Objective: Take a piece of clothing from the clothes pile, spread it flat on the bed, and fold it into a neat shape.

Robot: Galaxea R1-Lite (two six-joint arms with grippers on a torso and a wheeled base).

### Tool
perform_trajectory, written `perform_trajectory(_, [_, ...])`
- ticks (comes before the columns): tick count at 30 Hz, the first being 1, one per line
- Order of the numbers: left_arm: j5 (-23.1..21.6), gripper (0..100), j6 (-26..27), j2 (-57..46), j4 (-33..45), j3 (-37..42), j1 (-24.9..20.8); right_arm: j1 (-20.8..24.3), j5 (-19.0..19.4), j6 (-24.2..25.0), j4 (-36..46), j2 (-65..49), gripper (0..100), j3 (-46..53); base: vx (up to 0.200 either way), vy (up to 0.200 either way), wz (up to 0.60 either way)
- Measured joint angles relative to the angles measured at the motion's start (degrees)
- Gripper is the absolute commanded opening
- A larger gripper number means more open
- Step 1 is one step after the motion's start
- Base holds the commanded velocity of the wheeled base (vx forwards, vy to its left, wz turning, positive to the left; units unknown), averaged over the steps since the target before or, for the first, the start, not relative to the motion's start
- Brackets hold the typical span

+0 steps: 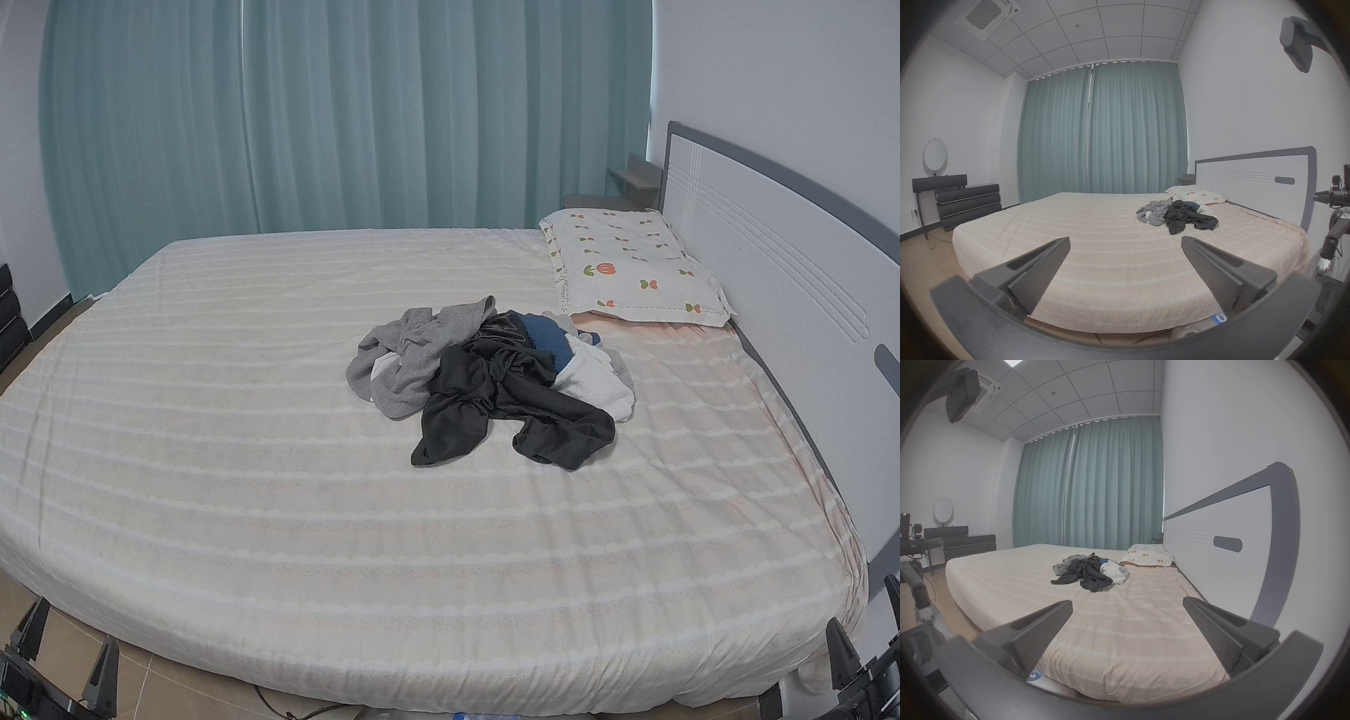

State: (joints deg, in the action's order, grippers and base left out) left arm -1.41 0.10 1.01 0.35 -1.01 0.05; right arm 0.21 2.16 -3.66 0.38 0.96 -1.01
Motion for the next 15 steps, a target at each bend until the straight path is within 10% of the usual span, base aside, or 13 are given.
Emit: perform_trajectory(15, [0.0,100,-0.02,0.0,-0.02,0.0,0.02,2.32,4.27,6.69,0.0,18.47,100,-14.86,0.0,0.0,0.0])
